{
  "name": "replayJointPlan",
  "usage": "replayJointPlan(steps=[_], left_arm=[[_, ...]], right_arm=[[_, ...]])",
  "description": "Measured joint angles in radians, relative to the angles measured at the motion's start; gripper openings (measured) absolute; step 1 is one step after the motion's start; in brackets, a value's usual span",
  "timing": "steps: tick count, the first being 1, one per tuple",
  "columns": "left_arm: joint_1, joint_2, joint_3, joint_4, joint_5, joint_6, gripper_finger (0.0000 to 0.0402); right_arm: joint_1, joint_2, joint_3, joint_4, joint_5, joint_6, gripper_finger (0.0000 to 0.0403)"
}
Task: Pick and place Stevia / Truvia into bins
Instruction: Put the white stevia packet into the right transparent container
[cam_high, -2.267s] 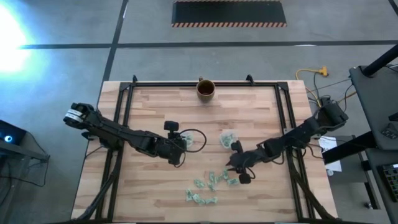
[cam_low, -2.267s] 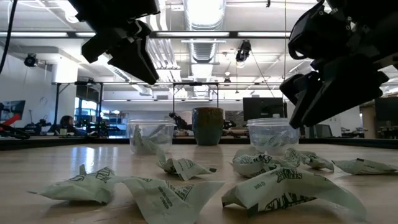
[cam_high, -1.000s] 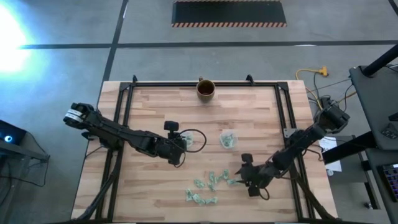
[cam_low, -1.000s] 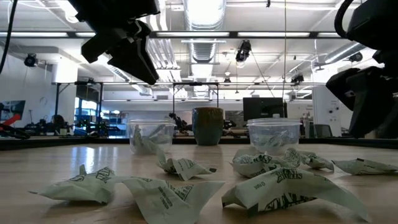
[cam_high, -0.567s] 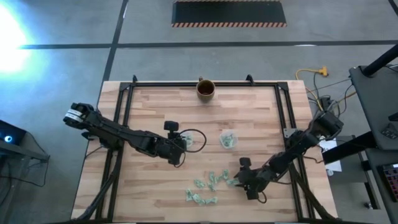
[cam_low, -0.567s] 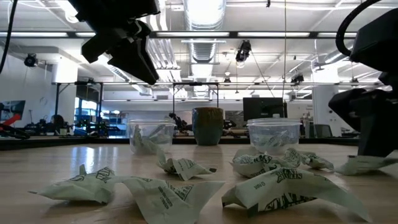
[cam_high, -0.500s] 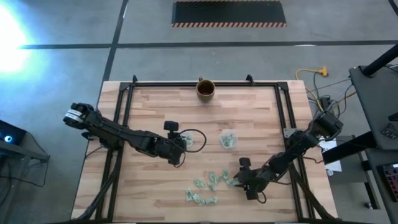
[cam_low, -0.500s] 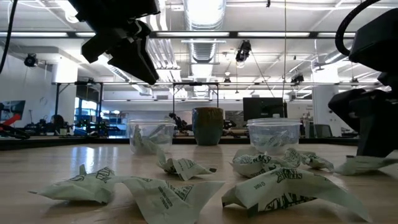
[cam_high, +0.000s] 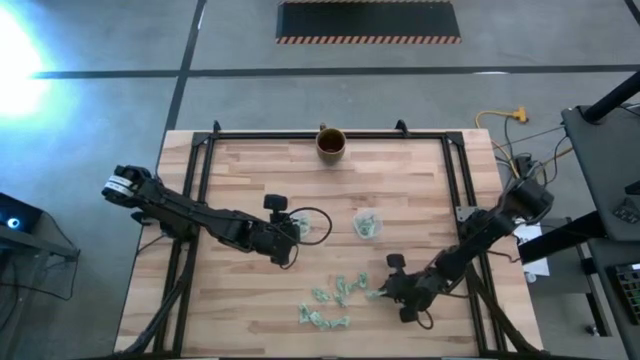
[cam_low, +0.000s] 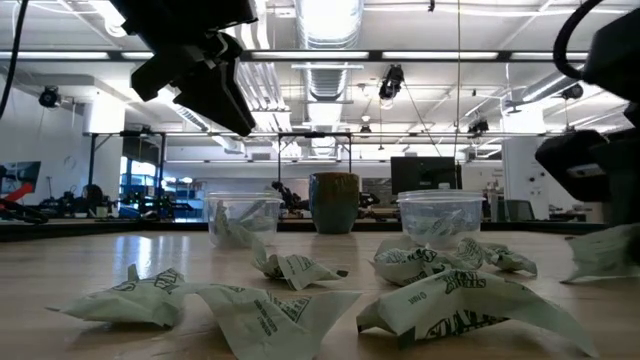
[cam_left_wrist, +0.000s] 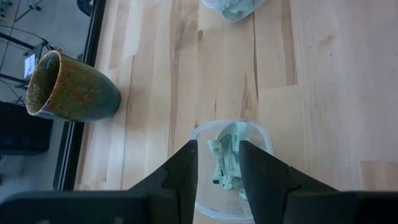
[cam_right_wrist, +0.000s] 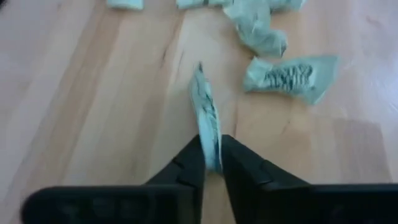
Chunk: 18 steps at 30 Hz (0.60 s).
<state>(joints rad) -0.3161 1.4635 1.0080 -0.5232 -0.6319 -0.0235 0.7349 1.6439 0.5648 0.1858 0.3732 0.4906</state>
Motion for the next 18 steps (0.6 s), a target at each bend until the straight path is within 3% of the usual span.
replayJointPlan(steps=[4, 9, 18], left_arm=[[0.0, 0.0, 0.0, 0.0, 0.0, 0.0, 0.0101], [0.0, 0.0, 0.0, 0.0, 0.0, 0.0, 0.0101], [0.0, 0.0, 0.0, 0.01, 0.0, 0.0, 0.0101]], right_arm=[[-0.002, -0.034, 0.0, 0.004, 0.011, -0.046, 0.0013], [-0.002, -0.105, 0.0, 0.0, 0.084, -0.141, 0.0009], [-0.072, -0.28, 0.002, -0.161, 0.395, -0.233, 0.0009]])
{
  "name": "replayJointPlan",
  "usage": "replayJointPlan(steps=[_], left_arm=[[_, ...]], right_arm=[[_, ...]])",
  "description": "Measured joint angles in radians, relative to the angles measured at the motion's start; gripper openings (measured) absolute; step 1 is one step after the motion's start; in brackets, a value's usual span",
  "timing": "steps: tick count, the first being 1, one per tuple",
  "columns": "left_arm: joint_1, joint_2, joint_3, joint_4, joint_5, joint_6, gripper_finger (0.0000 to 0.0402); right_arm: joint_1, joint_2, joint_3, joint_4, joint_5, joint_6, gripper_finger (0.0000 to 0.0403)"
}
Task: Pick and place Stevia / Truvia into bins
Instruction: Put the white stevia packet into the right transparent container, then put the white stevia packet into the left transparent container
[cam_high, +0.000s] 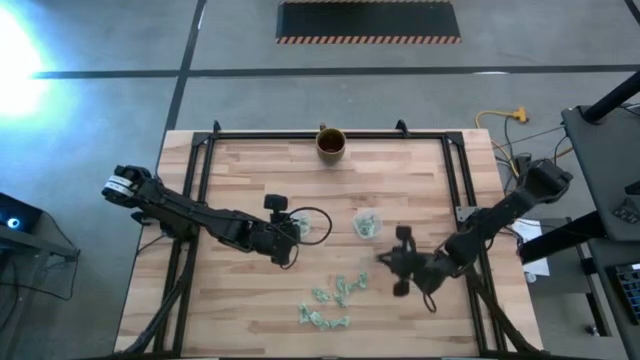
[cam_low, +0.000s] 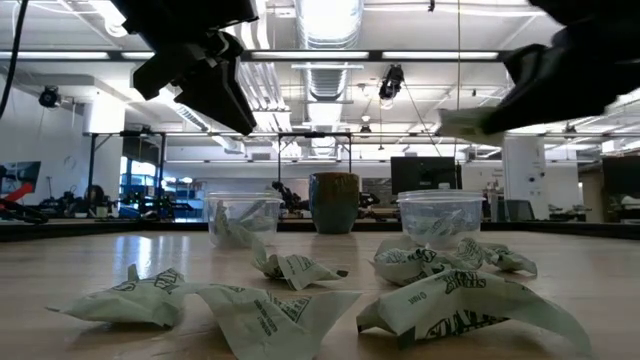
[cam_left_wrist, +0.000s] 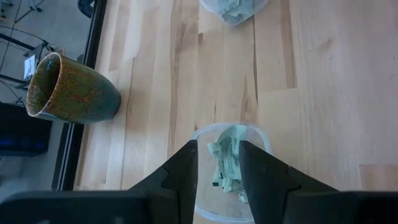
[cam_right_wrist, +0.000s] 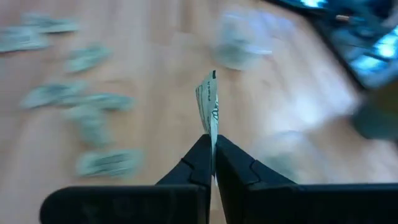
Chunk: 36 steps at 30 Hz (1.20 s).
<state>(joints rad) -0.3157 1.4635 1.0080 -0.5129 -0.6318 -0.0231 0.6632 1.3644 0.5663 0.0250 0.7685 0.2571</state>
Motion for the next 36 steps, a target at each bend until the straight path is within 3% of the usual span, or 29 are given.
replayJointPlan(steps=[7, 16, 21, 29, 36], left_arm=[[0.0, 0.0, 0.0, 0.002, 0.0, 0.0, 0.0101], [0.0, 0.0, 0.0, 0.005, 0.0, 0.001, 0.0101], [0.0, 0.0, 0.0, 0.004, 0.0, 0.001, 0.0101], [0.0, 0.0, 0.0, 0.009, 0.008, 0.0, 0.0101], [-0.017, 0.001, -0.001, 0.095, 0.232, 0.003, 0.0101]], right_arm=[[-0.167, -0.052, 0.0, -0.099, 0.013, 0.007, 0.0009], [-0.357, -0.047, 0.0, -0.159, -0.148, 0.022, 0.0009], [-0.37, -0.039, 0.0, -0.169, -0.156, 0.023, 0.0028], [-0.369, -0.049, 0.001, -0.175, -0.142, 0.025, 0.0116], [-0.329, -0.089, 0.029, -0.171, -0.138, -0.105, 0.0152]])
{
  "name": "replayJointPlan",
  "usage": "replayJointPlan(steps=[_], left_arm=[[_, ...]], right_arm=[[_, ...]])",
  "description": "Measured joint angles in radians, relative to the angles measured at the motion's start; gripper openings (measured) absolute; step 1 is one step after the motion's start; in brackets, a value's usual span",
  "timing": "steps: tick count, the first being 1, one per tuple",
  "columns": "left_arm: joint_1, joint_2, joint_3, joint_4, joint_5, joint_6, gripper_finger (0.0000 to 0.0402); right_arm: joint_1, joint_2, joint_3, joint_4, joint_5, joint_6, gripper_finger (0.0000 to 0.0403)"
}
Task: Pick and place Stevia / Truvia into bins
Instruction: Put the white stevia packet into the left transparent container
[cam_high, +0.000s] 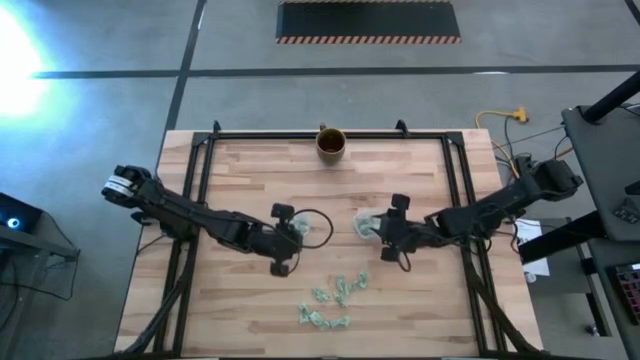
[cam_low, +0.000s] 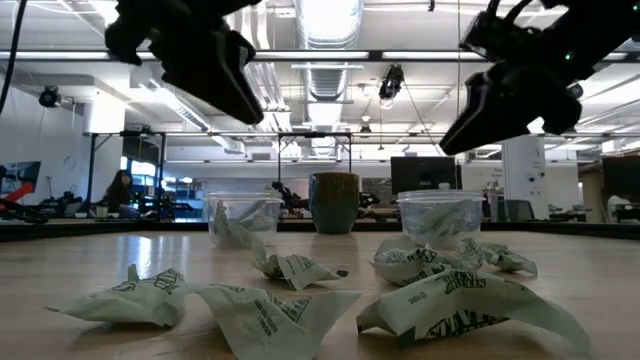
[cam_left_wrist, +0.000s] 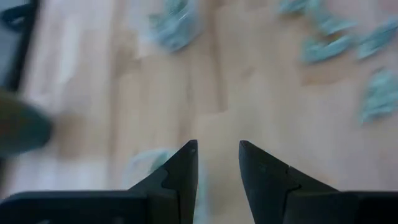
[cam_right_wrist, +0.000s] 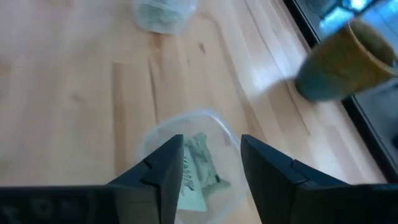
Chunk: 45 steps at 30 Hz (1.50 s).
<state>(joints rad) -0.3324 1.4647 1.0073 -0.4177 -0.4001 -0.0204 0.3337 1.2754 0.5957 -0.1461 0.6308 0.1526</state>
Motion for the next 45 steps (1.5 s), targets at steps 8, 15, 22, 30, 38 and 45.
replayJointPlan(steps=[8, 15, 22, 30, 38, 45], left_arm=[[-0.082, 0.084, -0.002, 0.19, 0.133, 0.067, 0.01], [-0.131, 0.225, -0.002, 0.381, 0.244, 0.139, 0.0085], [-0.134, 0.341, -0.001, 0.442, 0.266, 0.131, 0.0072], [-0.134, 0.41, 0.011, 0.437, 0.268, 0.132, 0.0072], [-0.132, 0.413, 0.011, 0.436, 0.247, 0.132, 0.0067], [-0.132, 0.412, 0.011, 0.434, 0.242, 0.132, 0.0006]], right_arm=[[0.054, -0.013, 0.0, -0.007, -0.003, -0.062, 0.014], [0.055, -0.013, 0.0, -0.013, -0.007, -0.061, 0.0126], [0.055, -0.014, 0.0, -0.015, -0.008, -0.059, 0.0118], [0.055, -0.014, 0.0, -0.014, -0.011, -0.055, 0.0109], [0.055, -0.014, 0.0, -0.014, -0.011, -0.055, 0.0101], [0.055, -0.014, 0.0, -0.014, -0.011, -0.055, 0.0098]])
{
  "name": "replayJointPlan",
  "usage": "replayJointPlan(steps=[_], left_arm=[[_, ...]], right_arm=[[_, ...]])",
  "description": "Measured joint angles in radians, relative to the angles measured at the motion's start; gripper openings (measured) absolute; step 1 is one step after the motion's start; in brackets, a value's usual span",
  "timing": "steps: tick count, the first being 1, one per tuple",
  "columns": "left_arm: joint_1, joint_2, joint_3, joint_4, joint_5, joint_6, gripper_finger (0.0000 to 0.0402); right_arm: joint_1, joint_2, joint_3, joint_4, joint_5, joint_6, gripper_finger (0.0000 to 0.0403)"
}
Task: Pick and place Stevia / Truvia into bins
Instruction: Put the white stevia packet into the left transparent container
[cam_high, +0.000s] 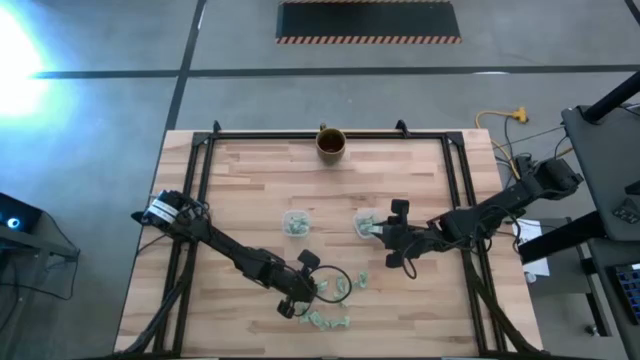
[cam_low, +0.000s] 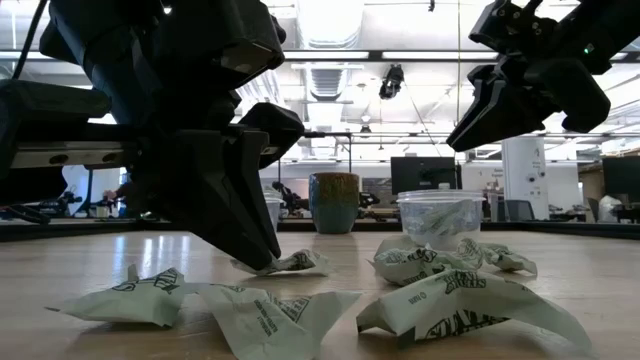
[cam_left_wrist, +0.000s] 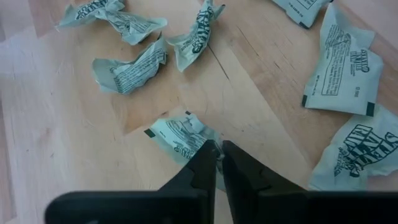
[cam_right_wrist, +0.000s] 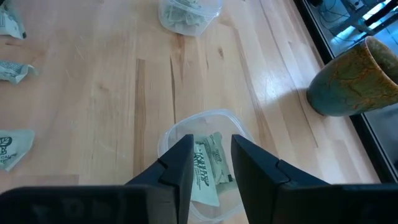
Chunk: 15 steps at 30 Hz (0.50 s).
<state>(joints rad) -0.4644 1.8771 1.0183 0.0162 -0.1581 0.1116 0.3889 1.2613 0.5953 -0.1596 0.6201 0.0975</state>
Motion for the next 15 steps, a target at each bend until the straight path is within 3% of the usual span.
replayJointPlan(steps=[8, 15], left_arm=[[0.0, -0.015, 0.0, -0.025, -0.02, 0.008, 0.0001], [0.0, -0.121, 0.029, -0.244, -0.241, 0.025, 0.0]], right_arm=[[0.0, 0.0, 0.0, 0.0, 0.0, 0.0, 0.0092], [0.0, 0.0, 0.0, 0.001, 0.0, 0.0, 0.0089]])
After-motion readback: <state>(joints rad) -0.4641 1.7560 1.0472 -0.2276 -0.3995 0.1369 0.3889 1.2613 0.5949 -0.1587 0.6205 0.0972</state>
